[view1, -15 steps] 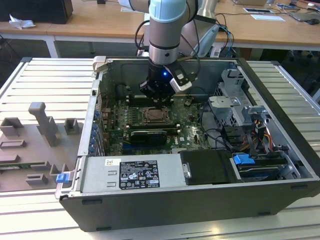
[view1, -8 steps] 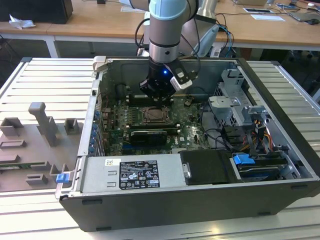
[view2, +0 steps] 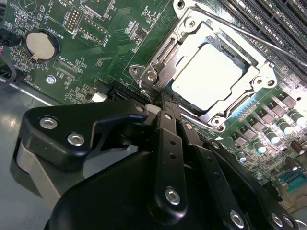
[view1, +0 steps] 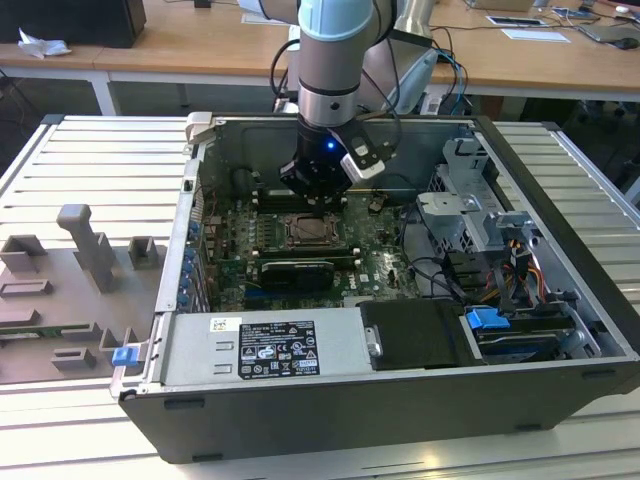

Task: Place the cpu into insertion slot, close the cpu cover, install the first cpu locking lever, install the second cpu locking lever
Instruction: 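Install the first cpu locking lever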

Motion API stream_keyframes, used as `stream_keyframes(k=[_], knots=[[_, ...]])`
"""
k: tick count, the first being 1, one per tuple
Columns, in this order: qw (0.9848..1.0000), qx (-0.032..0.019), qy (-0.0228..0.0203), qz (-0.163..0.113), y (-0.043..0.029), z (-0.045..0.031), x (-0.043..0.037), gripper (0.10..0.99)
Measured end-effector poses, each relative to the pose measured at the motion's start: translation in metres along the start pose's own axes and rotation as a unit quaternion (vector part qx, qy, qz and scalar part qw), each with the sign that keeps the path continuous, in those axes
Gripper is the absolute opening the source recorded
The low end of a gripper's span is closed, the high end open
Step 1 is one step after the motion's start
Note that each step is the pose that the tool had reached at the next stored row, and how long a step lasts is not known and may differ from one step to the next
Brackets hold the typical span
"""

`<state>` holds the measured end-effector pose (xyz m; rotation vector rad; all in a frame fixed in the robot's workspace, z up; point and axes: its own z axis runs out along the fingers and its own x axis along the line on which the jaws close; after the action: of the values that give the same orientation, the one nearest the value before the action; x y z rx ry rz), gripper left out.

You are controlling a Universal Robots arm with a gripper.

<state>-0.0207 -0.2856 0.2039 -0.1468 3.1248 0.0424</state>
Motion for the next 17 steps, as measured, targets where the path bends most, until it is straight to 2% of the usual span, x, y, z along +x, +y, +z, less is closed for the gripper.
stream_keyframes(k=[6,12,14,17], knots=[[1.0,0.0036,0.0004,0.0,0.0004,0.0026,-0.0001,0.106],[1.0,0.0021,0.0002,0.0,0.0017,0.0041,-0.0001,0.106],[1.0,0.0015,0.0,0.0,0.0023,0.0022,-0.0003,0.106],[1.0,0.0018,0.0001,0.0,0.0026,-0.0075,-0.0004,0.106]])
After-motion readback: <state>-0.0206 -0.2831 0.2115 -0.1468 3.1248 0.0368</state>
